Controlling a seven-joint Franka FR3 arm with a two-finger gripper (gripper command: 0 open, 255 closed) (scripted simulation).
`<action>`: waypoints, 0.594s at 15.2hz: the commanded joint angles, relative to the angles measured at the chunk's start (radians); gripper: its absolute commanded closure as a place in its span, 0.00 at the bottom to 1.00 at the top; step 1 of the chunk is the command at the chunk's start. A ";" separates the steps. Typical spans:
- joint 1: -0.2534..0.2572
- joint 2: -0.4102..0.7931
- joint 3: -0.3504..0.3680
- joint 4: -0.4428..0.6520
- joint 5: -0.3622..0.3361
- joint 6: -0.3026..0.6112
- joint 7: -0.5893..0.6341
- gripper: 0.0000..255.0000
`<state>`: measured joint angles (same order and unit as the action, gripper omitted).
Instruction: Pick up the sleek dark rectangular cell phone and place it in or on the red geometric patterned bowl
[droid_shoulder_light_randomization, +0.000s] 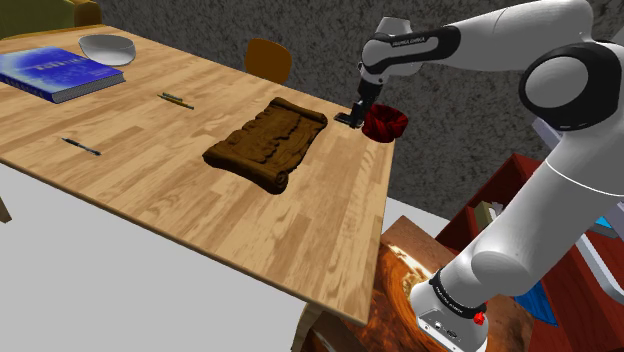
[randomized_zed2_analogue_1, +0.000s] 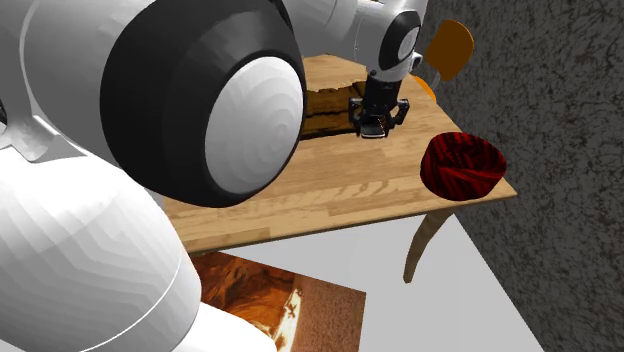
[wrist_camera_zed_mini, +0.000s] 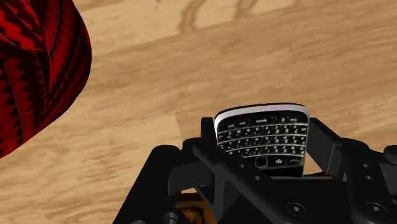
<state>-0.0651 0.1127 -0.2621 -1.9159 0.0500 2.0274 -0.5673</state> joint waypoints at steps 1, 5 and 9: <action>0.001 -0.009 0.000 0.018 -0.003 -0.027 0.003 1.00; 0.001 -0.022 -0.001 0.057 -0.008 -0.078 0.006 1.00; 0.001 -0.031 -0.001 0.099 -0.011 -0.129 0.009 1.00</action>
<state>-0.0641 0.0857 -0.2631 -1.8280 0.0404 1.9137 -0.5595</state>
